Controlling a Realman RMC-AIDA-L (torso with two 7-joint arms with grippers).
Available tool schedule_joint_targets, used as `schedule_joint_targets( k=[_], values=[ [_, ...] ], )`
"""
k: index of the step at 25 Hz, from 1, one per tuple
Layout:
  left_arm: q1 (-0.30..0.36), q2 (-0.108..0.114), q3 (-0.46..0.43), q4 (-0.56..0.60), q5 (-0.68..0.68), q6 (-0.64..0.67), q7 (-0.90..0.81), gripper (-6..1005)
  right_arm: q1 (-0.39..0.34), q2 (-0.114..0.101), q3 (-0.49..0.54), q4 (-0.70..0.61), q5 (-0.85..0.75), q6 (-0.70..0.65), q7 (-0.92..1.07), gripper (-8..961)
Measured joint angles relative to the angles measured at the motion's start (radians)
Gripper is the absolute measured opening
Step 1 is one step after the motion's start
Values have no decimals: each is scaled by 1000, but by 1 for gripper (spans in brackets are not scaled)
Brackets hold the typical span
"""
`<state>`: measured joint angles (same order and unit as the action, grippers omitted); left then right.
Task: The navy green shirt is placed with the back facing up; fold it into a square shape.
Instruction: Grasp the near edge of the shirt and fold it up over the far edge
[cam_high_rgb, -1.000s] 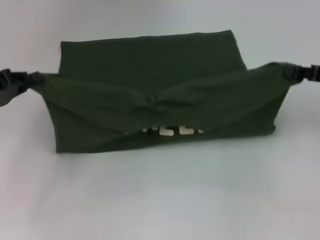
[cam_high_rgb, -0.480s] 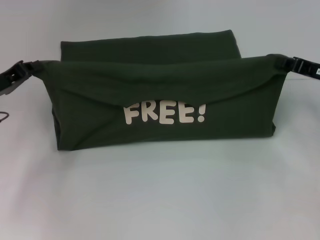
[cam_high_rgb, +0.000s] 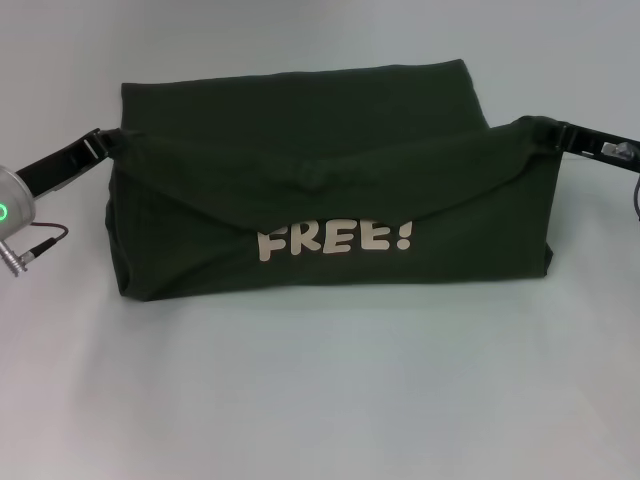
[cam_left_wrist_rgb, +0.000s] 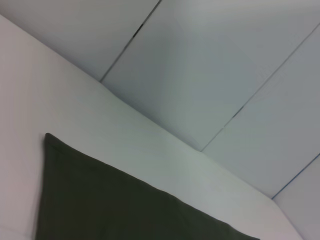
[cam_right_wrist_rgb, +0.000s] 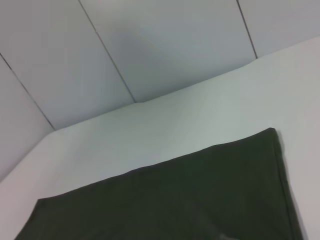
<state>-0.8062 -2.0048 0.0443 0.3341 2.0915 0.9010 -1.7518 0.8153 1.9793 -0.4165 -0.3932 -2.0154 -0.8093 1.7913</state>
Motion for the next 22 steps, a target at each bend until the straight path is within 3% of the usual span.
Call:
schedule_joint_targets(
  k=[11, 19, 22],
  values=[
    [-3, -5, 2, -2, -19, -56, 28, 20, 14, 15, -9, 7, 10, 71, -29, 44],
    [-7, -38, 3, -1, -43, -182, 48, 72, 18, 22, -34, 7, 14, 99, -48, 45],
    [-2, -38, 2, -2, -45, -212, 45, 104, 18, 22, -57, 7, 15, 124, -48, 151]
  ],
)
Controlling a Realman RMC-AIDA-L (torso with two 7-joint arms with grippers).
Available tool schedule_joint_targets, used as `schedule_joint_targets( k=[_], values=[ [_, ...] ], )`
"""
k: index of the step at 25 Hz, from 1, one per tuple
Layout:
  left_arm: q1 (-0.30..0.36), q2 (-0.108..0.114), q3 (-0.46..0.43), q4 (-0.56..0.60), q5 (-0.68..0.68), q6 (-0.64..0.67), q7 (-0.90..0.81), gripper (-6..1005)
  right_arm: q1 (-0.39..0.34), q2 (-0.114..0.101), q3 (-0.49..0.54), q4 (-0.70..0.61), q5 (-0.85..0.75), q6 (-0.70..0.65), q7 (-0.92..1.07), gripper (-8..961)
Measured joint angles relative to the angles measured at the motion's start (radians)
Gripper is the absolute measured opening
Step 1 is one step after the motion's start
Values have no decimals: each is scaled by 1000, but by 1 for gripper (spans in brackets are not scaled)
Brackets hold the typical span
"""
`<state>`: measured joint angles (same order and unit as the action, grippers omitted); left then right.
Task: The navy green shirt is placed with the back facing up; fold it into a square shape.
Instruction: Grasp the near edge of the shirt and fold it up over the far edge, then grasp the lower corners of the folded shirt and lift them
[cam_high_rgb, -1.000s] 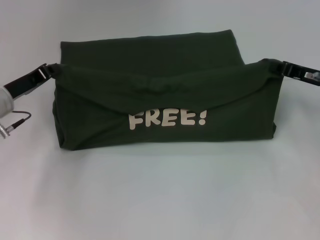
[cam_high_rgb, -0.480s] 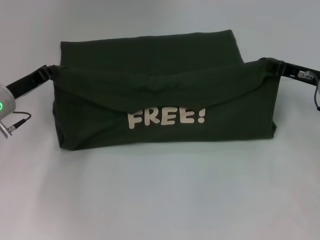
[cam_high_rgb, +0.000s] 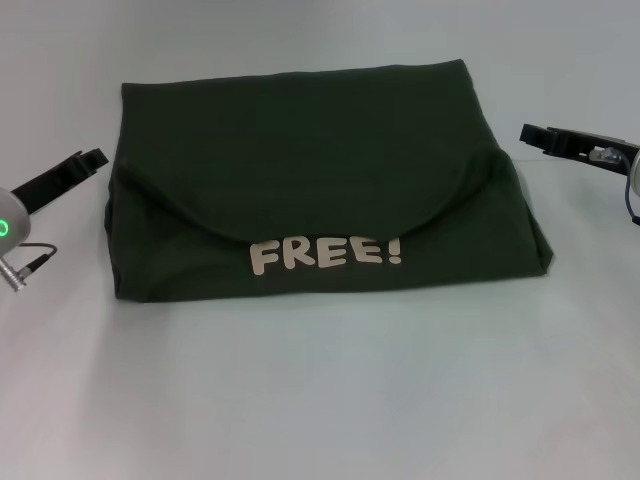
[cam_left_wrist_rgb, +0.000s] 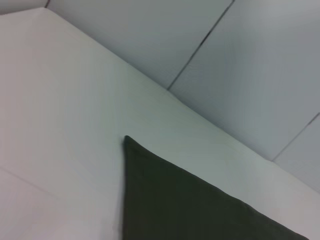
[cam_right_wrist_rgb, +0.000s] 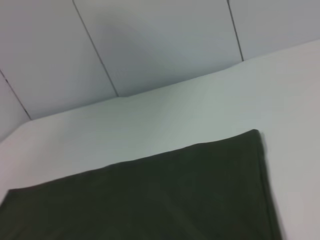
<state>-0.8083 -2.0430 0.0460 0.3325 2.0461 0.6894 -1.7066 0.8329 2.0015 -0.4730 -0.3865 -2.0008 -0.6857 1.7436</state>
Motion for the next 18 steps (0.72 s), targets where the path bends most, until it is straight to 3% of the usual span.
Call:
schedule_joint_targets(
  k=[3, 5, 8, 11, 14, 16, 18],
  values=[
    [8, 4, -4, 6, -2, -5, 0, 135, -1, 0, -20, -4, -1, 28, 0, 257],
    [15, 10, 0, 14, -3, 0, 0, 222, -7, -1, -22, -11, 2, 38, 0, 498],
    [39, 22, 47, 43, 5, 66, 0, 353, -26, -8, -11, -29, 23, 20, 0, 619],
    [79, 27, 116, 102, 14, 205, -3, 457, -73, -22, -13, -73, 76, -87, 0, 741],
    [122, 25, 182, 174, 36, 314, -27, 561, -112, -36, -14, -105, 90, -210, 1, 789],
    [144, 25, 214, 212, 71, 368, -60, 786, -128, -49, -17, -107, 88, -271, 6, 821],
    [157, 27, 231, 241, 143, 408, -118, 791, -145, -59, -19, -107, 84, -321, 10, 854]
  ],
)
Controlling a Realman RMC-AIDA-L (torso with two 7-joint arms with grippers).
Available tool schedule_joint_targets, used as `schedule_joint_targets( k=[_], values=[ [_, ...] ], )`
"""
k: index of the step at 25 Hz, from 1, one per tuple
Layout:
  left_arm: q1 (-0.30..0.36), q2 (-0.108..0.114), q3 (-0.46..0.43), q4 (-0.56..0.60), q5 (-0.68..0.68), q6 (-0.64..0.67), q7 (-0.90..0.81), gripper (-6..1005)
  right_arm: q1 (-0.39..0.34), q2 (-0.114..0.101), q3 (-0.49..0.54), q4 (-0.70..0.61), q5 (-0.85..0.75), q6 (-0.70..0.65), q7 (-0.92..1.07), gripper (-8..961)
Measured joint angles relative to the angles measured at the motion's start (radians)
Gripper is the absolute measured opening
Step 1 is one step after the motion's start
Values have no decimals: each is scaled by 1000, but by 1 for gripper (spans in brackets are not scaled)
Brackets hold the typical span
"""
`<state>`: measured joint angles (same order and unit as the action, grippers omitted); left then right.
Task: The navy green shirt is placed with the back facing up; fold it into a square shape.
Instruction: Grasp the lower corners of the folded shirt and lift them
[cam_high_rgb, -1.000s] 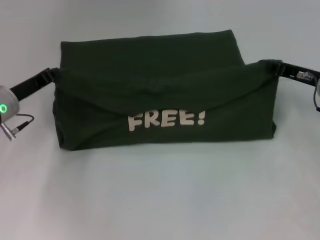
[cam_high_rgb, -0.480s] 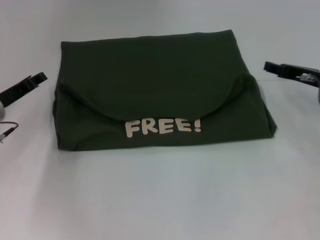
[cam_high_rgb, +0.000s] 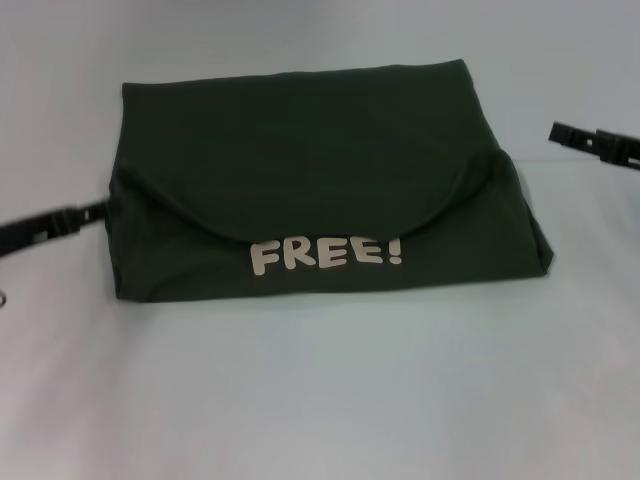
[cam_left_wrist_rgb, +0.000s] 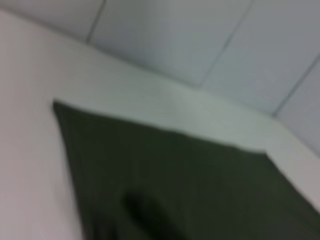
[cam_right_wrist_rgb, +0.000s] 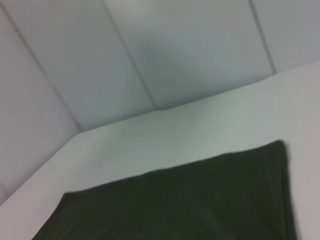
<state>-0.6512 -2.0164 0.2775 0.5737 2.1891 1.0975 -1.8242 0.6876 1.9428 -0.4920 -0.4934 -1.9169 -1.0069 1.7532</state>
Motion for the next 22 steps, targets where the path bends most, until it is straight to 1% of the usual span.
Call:
schedule_joint_targets(
  k=[3, 5, 8, 12, 18, 22],
  values=[
    [-3, 4, 3, 11, 134, 20, -91, 799, -21, -5, -4, 2, -1, -37, 1, 902],
    [-6, 4, 11, 12, 184, 50, -122, 802, -31, -6, -11, 2, -1, -43, 1, 918],
    [-4, 0, 26, 12, 191, 57, -128, 802, -40, -8, -27, 2, -3, -43, 1, 919],
    [-2, -5, 40, 5, 192, 24, -126, 801, -43, -12, -37, 2, -9, -41, 1, 919],
    [-2, -22, 108, 3, 187, -19, -102, 801, -43, -12, -54, 5, -20, -47, 1, 918],
    [-6, -29, 116, -3, 185, -28, -71, 799, -44, -11, -73, 7, -20, -47, 0, 918]
  ],
)
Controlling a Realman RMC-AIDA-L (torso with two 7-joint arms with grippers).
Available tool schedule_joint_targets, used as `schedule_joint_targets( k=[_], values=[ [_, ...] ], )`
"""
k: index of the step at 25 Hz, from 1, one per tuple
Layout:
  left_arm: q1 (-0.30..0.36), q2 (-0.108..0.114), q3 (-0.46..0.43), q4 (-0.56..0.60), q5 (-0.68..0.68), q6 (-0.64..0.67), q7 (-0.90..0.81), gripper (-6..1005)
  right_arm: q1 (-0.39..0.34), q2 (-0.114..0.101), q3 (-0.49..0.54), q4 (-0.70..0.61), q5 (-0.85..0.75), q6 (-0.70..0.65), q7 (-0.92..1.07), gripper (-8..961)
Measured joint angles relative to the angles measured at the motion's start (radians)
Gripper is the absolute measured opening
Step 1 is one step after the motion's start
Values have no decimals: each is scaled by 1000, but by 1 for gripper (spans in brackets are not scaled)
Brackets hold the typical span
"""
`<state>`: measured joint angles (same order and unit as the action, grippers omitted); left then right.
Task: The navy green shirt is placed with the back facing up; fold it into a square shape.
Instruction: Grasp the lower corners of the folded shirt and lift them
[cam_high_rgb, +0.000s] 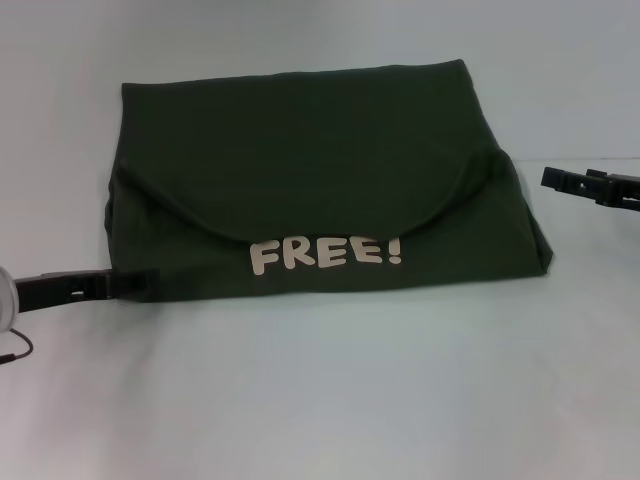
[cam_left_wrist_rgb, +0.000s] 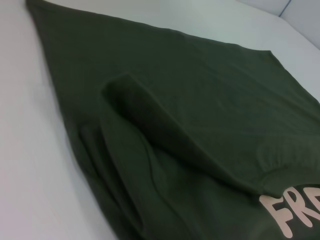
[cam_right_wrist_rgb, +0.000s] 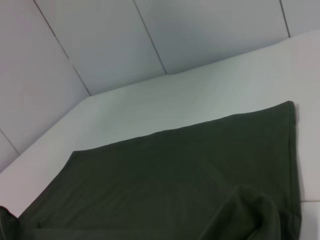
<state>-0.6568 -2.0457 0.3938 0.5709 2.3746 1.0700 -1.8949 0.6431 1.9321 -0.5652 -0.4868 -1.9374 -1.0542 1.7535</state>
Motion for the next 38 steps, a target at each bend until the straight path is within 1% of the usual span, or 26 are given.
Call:
schedule_joint_targets(
  k=[17, 22, 28, 33, 38],
  values=[
    [-10, -10, 28, -7, 0, -15, 67, 797, -10, 2, -4, 3, 0, 7, 1, 919],
    [-7, -10, 28, -7, 1, -24, 67, 755, -11, -1, -7, 7, 0, 7, 1, 919],
    [-5, -11, 28, -6, 3, -31, 67, 529, -13, -1, -8, 8, -6, 6, 2, 918],
    [-6, -12, 28, -15, 4, -53, 67, 411, -17, 2, -9, 8, -9, 1, 3, 915],
    [-8, -11, 39, -30, 9, -68, 66, 400, -21, 2, -8, 8, -9, -1, 3, 914]
  ],
)
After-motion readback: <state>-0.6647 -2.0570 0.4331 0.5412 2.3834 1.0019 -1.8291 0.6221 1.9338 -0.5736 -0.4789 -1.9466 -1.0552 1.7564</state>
